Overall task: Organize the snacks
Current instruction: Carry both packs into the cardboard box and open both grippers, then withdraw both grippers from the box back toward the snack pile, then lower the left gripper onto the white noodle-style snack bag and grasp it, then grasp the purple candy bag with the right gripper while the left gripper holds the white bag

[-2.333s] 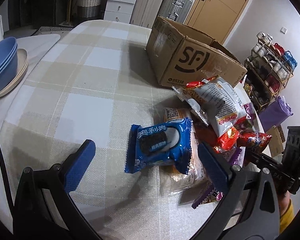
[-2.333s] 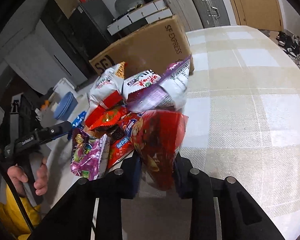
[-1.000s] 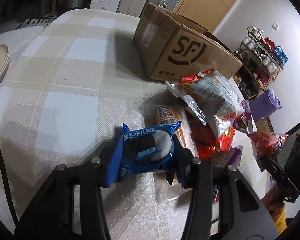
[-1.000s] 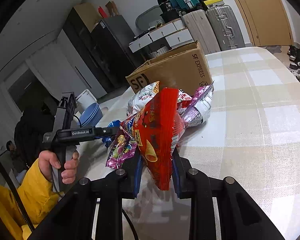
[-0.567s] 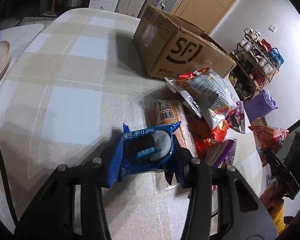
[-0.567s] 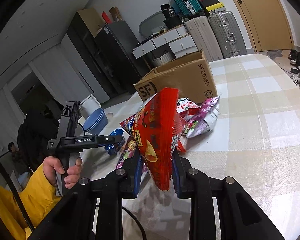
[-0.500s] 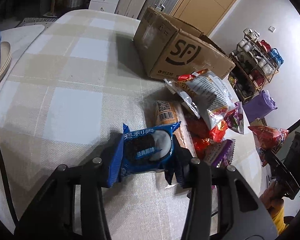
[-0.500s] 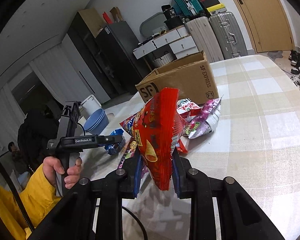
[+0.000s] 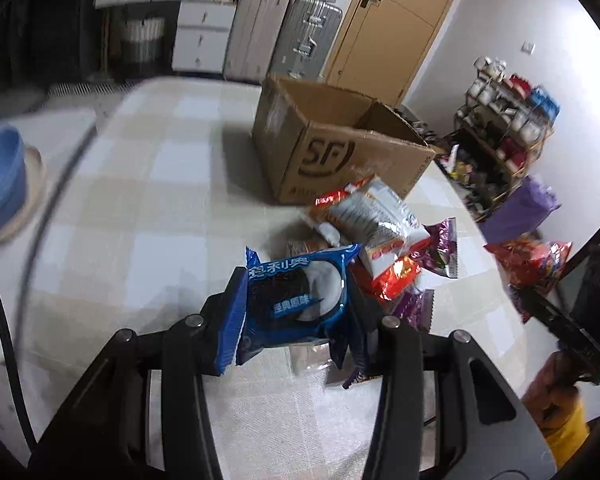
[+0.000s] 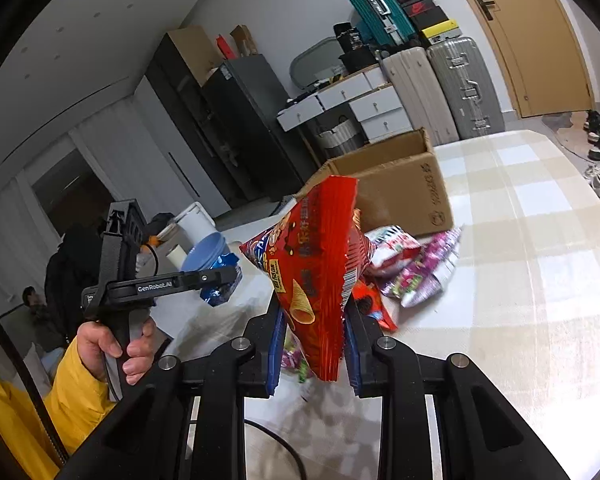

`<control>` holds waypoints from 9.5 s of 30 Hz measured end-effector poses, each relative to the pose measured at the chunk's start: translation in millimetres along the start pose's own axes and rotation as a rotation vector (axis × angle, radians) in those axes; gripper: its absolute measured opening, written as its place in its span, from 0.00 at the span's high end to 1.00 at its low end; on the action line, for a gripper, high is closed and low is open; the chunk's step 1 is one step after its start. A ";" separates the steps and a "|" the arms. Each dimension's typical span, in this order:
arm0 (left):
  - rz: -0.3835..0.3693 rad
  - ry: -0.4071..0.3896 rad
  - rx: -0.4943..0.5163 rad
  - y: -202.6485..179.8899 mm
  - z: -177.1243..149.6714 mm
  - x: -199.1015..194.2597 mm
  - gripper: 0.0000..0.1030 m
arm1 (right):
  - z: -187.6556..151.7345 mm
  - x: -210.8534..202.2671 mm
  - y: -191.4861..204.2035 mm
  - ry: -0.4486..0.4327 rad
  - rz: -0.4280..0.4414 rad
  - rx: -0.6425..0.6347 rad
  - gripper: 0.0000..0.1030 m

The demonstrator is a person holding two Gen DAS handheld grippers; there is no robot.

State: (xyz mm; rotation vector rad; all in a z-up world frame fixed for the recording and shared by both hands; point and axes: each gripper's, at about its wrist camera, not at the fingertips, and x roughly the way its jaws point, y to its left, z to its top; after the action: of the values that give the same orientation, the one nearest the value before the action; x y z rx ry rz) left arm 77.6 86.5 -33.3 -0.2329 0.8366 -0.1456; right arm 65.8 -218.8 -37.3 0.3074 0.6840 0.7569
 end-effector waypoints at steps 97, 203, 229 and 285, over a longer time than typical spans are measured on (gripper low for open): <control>0.123 0.148 0.089 -70.6 202.5 145.2 0.24 | 198.1 147.3 -63.4 0.218 -0.209 0.009 0.69; 0.201 0.034 -0.001 -77.5 -1.0 18.9 0.01 | -7.7 0.2 20.8 -0.034 -0.220 -0.048 0.01; 0.121 0.215 -0.149 -86.6 64.9 140.8 0.15 | -16.2 17.2 -55.9 -0.018 -0.129 0.133 0.01; -0.147 0.042 -0.223 -14.6 -9.6 -15.5 0.61 | 41.5 91.1 -88.9 0.247 -0.323 0.195 0.22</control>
State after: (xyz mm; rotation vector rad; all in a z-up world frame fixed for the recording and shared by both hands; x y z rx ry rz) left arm 59.6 74.4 -24.6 -0.5023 0.8775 -0.1952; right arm 188.2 -216.1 -91.3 0.2740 1.0175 0.4225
